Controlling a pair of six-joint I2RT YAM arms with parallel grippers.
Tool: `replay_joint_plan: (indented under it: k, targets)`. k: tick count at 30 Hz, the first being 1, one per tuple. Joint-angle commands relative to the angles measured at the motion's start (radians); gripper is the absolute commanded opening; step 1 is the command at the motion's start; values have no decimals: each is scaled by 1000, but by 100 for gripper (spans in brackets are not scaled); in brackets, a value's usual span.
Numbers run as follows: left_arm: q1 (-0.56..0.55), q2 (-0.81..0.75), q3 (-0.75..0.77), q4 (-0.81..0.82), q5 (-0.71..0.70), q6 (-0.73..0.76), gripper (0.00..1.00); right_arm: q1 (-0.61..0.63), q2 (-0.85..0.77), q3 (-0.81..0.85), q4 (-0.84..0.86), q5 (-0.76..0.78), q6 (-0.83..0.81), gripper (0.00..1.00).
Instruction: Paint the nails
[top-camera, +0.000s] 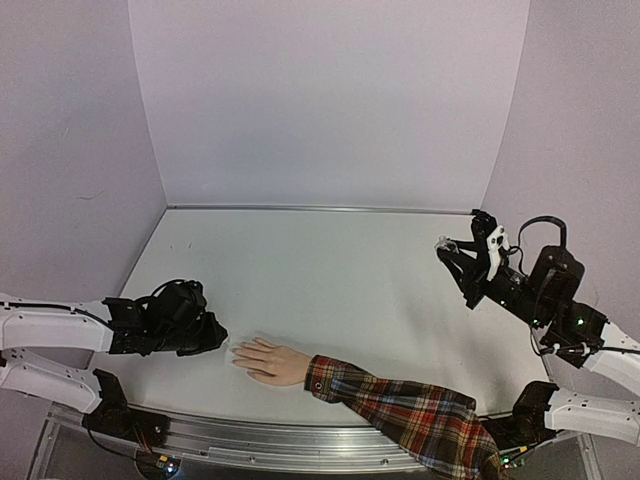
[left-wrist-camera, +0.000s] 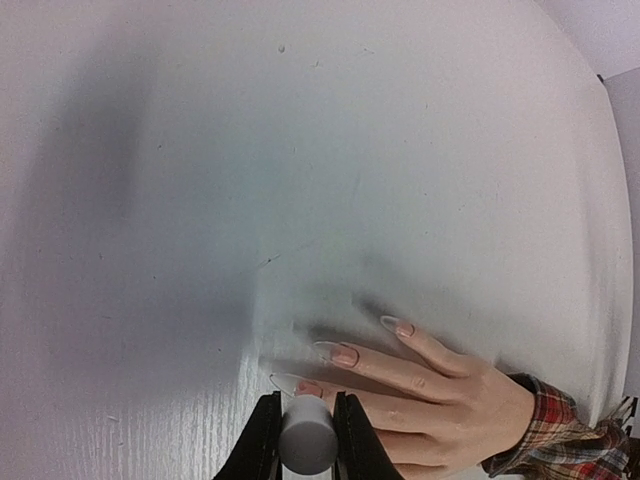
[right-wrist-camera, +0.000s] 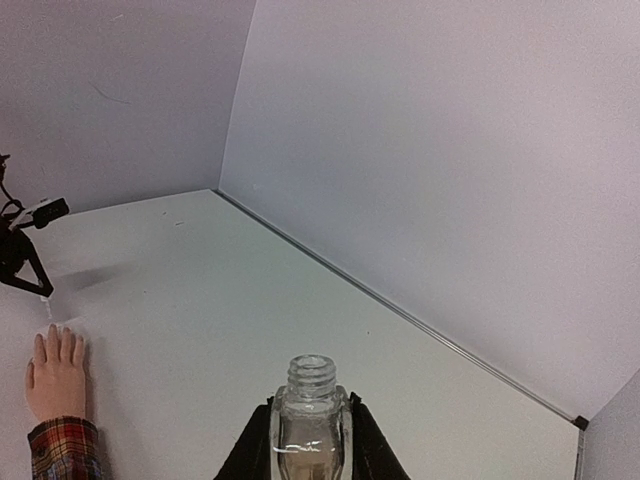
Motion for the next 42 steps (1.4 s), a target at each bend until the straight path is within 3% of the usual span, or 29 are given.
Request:
replay_joint_plan:
  k: [1,42]
  targets:
    - [5,33,48,47,16,21,0,-3,-8,-2,28,-12,6,0]
    - [5,82,6,67,0,-3,0,-4,-6,-4,28,-16,9,0]
